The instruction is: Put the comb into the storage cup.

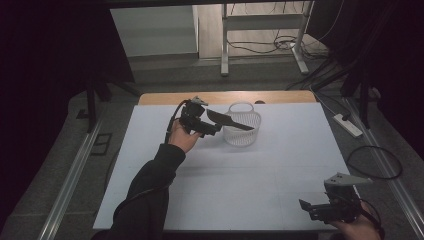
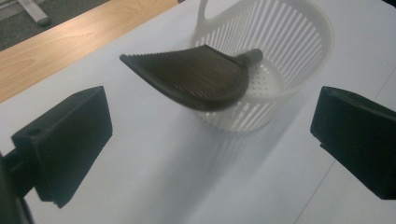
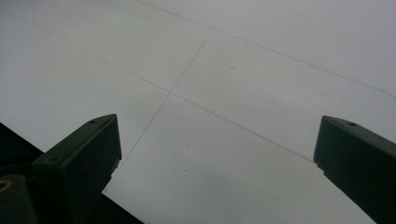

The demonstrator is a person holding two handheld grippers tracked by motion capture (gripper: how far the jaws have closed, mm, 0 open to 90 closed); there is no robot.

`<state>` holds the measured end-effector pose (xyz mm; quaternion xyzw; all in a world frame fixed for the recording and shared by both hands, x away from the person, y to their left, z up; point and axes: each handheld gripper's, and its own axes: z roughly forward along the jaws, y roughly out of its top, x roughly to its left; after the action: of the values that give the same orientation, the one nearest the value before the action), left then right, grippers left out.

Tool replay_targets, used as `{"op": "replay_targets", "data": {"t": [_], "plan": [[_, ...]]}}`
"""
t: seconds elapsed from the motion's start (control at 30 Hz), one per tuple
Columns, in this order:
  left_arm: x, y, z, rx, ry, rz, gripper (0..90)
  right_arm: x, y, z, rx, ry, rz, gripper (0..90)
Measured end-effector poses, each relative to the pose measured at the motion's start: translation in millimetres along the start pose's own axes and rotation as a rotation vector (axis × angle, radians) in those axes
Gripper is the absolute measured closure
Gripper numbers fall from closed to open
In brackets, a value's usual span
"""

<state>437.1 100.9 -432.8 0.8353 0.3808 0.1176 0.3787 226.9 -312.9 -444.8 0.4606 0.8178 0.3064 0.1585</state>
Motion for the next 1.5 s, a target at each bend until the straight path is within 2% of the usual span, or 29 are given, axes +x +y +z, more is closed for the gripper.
{"op": "replay_targets", "data": {"t": [0.1,0.33,0.6,0.7,0.93,1.5], "plan": [[-0.6,-3.1,-2.6,-0.004,0.005,0.01,0.0,0.1,0.0,-0.1,-0.001,-0.001,0.0,1.1],[3.2,-12.6,-9.9,-0.032,-0.054,-0.015,0.0,-0.7,-0.2,-0.3,-0.003,-0.001,0.005,1.0],[8.2,-25.4,-21.3,-0.046,-0.077,-0.034,0.0,0.1,-0.2,-0.4,-0.004,-0.002,0.001,0.9],[7.7,-29.9,-24.7,-0.05,-0.067,-0.03,0.0,0.3,-0.1,-0.4,-0.005,-0.002,0.0,0.7],[6.9,-38.7,-32.5,-0.071,-0.074,-0.035,0.0,0.7,-0.2,-0.6,-0.006,-0.003,-0.003,0.5],[6.5,-54.1,-47.8,-0.066,-0.066,-0.048,0.0,1.0,-0.9,-3.0,-0.028,0.0,-0.002,0.2]]}}
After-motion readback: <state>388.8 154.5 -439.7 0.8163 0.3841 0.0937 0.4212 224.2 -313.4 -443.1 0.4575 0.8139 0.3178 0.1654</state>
